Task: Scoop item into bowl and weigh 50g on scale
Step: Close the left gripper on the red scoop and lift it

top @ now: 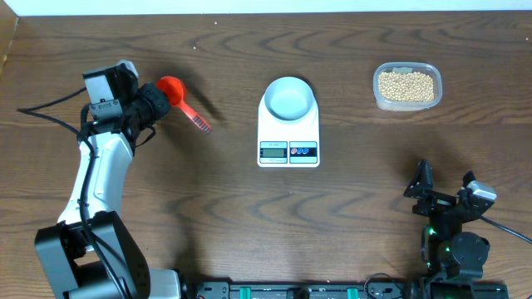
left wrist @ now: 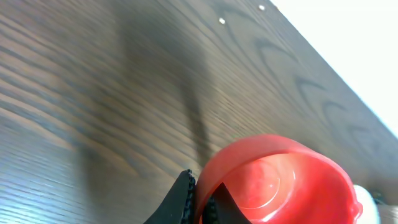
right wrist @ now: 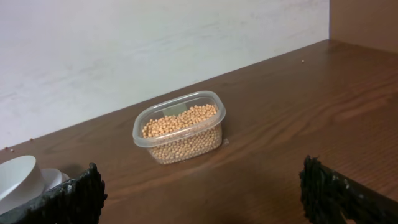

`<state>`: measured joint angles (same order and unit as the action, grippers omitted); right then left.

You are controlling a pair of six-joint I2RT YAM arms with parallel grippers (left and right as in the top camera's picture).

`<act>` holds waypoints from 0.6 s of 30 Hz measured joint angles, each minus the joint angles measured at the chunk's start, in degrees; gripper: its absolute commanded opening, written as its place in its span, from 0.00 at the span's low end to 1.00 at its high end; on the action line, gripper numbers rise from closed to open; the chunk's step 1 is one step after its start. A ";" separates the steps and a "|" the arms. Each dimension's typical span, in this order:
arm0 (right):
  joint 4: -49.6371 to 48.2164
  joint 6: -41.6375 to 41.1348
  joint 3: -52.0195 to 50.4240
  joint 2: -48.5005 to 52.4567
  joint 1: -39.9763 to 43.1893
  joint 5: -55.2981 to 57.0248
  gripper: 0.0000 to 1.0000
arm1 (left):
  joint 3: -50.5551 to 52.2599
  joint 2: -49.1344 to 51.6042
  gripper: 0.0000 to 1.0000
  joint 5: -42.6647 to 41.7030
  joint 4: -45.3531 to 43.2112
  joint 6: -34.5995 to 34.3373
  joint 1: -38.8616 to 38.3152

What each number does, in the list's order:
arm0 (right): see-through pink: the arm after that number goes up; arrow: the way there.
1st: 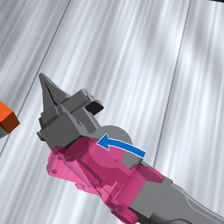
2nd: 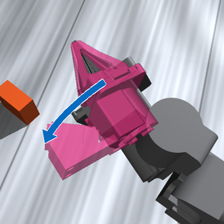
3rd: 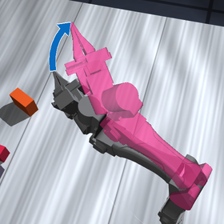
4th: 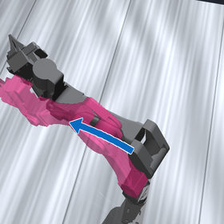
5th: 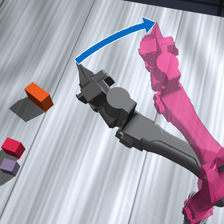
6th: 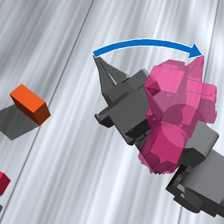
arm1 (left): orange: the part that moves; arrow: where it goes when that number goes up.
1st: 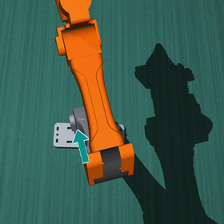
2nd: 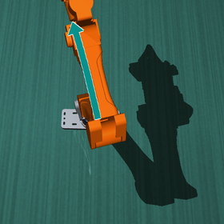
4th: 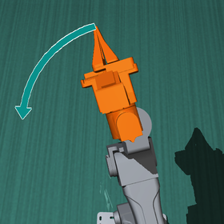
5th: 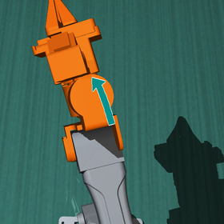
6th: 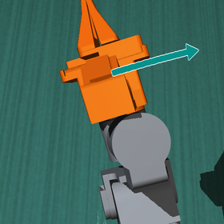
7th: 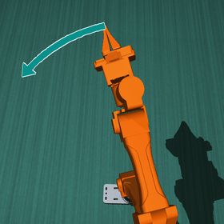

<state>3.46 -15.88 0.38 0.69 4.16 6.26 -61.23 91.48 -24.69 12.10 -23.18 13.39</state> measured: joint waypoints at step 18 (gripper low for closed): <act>0.00 0.00 0.00 0.00 0.00 0.00 0.99 | 0.00 -0.31 0.07 -5.66 0.59 -4.04 -0.02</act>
<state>3.46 -15.88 0.38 0.69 4.16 6.26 -61.23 91.18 -30.35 12.69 -27.22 13.37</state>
